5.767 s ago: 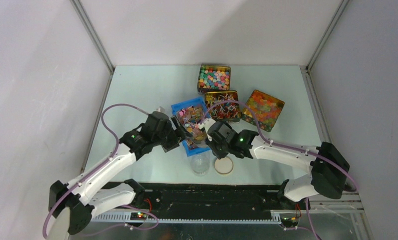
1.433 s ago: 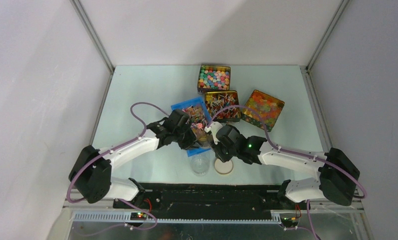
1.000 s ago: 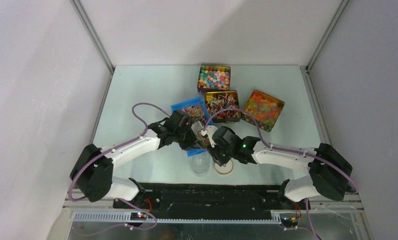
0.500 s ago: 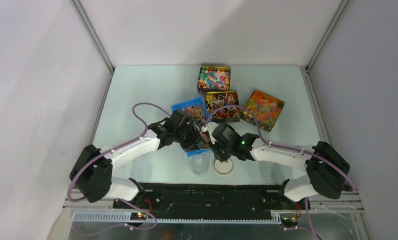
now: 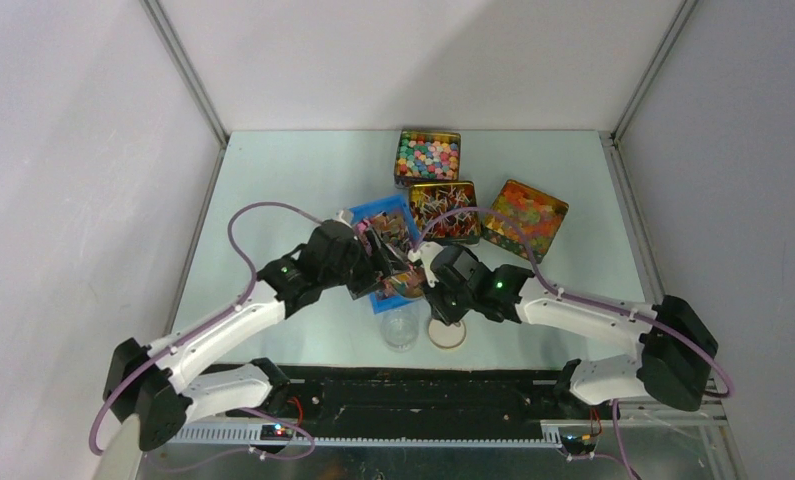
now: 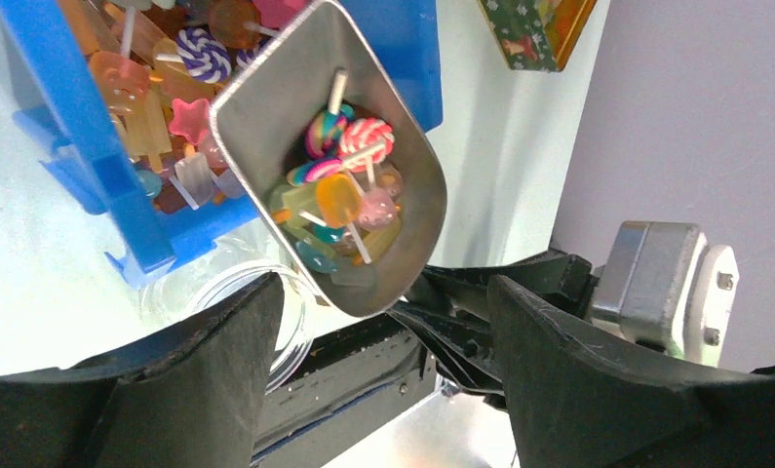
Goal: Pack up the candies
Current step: Adjust the spatula, then place the fake candies in the packing bottle.
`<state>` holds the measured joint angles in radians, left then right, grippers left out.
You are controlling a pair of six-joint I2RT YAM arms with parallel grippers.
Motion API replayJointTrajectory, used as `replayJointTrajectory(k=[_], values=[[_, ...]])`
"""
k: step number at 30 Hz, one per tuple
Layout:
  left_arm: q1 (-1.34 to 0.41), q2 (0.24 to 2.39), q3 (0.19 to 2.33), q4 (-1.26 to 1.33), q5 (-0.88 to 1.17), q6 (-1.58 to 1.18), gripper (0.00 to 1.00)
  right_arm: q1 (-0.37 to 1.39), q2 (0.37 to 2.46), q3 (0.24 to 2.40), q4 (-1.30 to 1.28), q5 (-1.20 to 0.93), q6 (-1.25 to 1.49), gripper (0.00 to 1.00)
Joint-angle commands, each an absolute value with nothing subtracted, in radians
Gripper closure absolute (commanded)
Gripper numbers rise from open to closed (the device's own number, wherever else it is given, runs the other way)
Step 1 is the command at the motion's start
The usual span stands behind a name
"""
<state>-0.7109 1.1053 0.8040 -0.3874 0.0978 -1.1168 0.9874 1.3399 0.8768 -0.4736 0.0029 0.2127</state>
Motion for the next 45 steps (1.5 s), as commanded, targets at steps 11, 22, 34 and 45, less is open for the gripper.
replayJointTrajectory(k=[11,22,34,45], values=[[-0.68,0.877,0.721,-0.385,-0.025,-1.081,0.18,1.018,1.183,0.97,-0.644,0.012,0.255,1.0],[-0.652,0.814,0.706,-0.485,-0.055,-1.03,0.18,1.08,1.144,1.035,-0.873,-0.061,0.304,1.0],[-0.652,0.815,0.669,-0.468,-0.025,-1.037,0.17,1.151,1.172,1.072,-0.992,-0.166,0.377,1.0],[-0.652,0.798,0.622,-0.425,-0.011,-1.064,0.17,1.173,1.242,1.12,-1.067,-0.248,0.397,1.0]])
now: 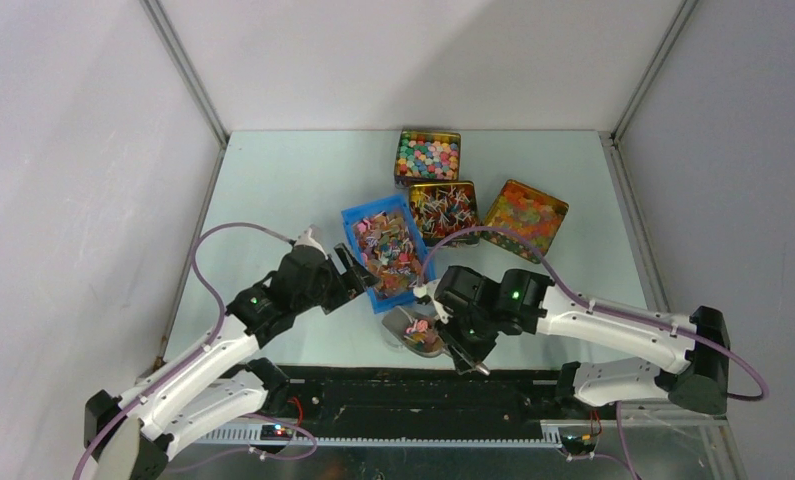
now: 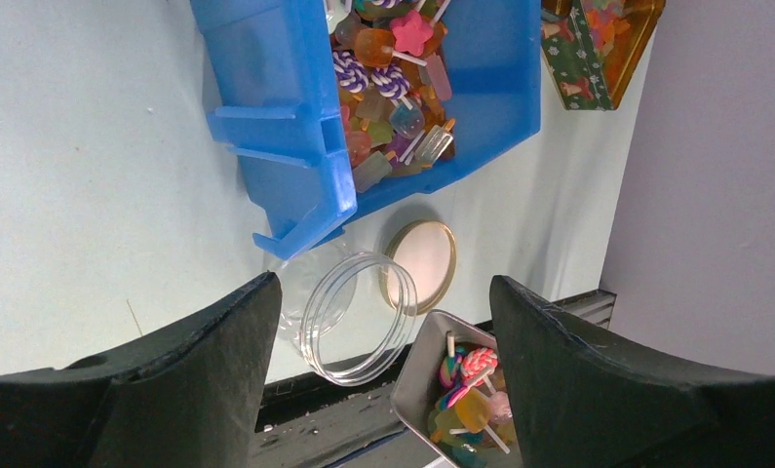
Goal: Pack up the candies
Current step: Place the fake candies in the packing bottle.
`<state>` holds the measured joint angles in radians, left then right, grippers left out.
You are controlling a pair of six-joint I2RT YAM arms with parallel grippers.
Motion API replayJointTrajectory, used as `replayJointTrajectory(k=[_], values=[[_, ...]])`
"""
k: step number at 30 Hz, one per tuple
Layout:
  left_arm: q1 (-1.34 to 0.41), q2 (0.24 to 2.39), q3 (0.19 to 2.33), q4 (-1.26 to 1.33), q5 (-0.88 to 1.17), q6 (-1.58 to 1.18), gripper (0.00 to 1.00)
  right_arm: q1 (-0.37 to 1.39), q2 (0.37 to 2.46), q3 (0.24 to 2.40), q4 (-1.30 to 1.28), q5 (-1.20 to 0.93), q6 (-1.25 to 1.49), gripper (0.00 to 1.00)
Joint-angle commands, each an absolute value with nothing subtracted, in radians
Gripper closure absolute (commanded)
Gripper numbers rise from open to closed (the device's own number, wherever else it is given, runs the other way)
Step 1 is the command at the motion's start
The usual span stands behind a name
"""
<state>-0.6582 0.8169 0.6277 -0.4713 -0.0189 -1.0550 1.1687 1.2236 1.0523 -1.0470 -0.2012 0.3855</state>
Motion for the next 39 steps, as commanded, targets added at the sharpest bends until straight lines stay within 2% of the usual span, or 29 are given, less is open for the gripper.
replayJointTrajectory(k=[1,39], values=[[-0.652,0.799,0.621,-0.426,-0.01,-1.064,0.17,1.173,1.251,1.126,-1.075,-0.257,0.398,1.0],[-0.651,0.782,0.568,-0.39,-0.008,-1.085,0.16,1.108,1.416,1.258,-1.256,-0.36,0.313,1.0]])
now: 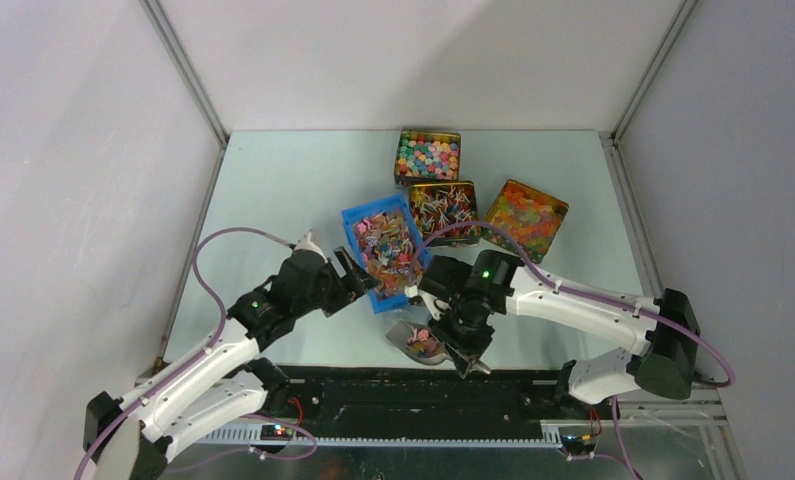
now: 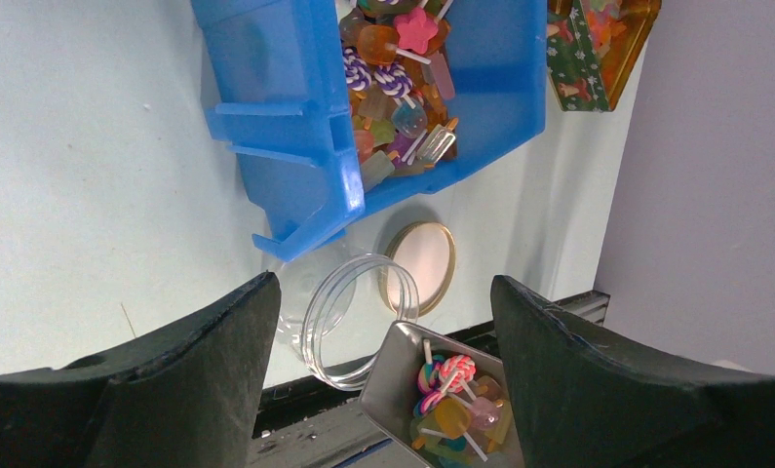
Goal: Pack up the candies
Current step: Place the fake candies in the packing bottle.
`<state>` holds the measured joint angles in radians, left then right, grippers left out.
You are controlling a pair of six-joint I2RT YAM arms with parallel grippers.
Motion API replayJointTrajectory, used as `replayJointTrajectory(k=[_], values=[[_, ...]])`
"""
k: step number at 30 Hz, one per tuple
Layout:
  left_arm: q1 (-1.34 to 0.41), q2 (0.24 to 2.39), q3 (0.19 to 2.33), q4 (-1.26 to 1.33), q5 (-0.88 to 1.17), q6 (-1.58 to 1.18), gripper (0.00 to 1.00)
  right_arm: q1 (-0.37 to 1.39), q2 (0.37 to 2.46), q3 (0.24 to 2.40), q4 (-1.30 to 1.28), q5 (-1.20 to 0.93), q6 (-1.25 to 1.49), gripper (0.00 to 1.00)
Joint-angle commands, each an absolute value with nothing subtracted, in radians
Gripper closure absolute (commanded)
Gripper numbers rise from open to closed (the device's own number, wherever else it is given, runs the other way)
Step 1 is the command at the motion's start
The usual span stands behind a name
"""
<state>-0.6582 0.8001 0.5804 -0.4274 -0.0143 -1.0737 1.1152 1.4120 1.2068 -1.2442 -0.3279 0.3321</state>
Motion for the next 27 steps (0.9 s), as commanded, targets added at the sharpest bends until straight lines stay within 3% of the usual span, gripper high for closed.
replayJointTrajectory(k=[1,27], values=[[-0.651,0.782,0.568,-0.39,-0.008,-1.086,0.16,1.107,1.418,1.259,-1.256,-0.361,0.313,1.0],[-0.652,0.76,0.548,-0.389,-0.008,-1.095,0.16,1.092,1.499,1.318,-1.331,-0.38,0.301,1.0]])
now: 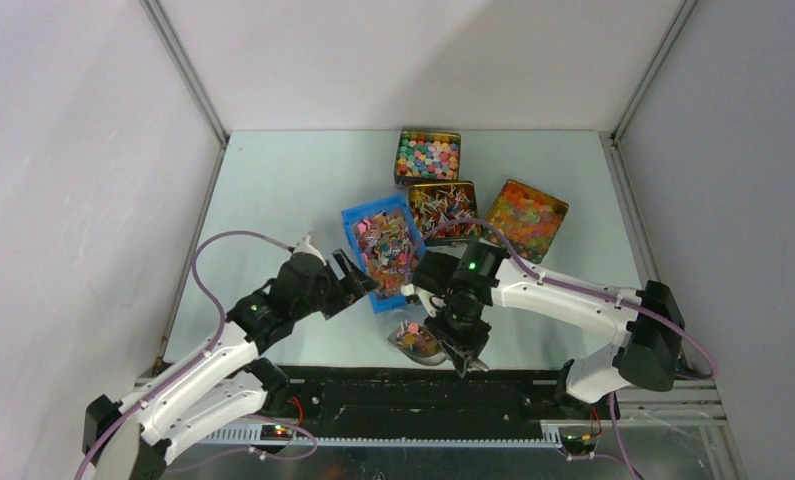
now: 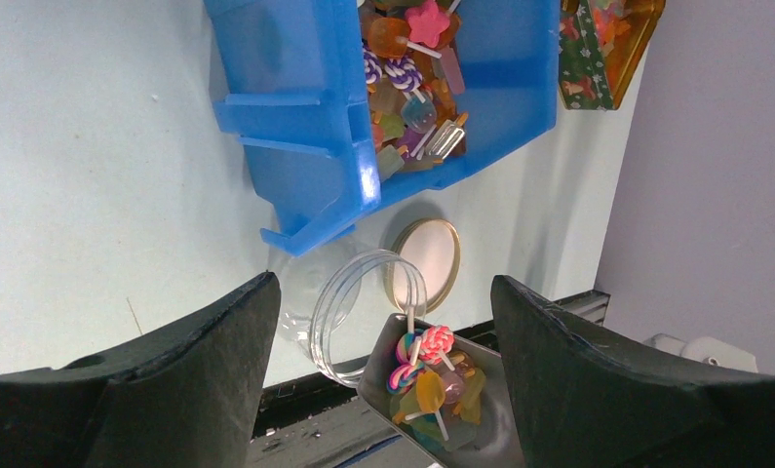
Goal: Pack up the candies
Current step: Place the fake candies in the packing bottle.
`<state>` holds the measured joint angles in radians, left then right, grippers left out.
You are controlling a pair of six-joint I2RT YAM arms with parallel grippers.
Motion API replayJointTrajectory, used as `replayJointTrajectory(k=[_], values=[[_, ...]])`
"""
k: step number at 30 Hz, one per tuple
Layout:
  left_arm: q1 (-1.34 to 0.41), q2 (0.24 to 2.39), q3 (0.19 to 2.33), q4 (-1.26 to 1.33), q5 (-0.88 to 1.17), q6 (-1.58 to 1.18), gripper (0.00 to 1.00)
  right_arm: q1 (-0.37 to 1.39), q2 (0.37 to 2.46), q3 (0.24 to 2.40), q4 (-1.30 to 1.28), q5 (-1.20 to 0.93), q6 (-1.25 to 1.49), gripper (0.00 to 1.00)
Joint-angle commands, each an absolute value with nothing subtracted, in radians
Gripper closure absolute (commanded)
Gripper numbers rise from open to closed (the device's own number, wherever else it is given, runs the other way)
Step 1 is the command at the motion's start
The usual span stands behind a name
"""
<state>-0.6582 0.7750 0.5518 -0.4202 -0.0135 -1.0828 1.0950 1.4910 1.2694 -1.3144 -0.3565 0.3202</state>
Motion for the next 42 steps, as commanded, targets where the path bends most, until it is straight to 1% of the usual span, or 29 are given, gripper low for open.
replayJointTrajectory(k=[1,34,42], values=[[-0.651,0.76,0.548,-0.389,-0.008,-1.095,0.16,1.091,1.499,1.319,-1.332,-0.38,0.301,1.0],[-0.652,0.764,0.538,-0.377,-0.008,-1.108,0.16,1.072,1.603,1.424,-1.466,-0.38,0.262,1.0],[-0.652,0.753,0.511,-0.362,0.023,-1.122,0.16,1.074,1.638,1.469,-1.504,-0.364,0.255,1.0]])
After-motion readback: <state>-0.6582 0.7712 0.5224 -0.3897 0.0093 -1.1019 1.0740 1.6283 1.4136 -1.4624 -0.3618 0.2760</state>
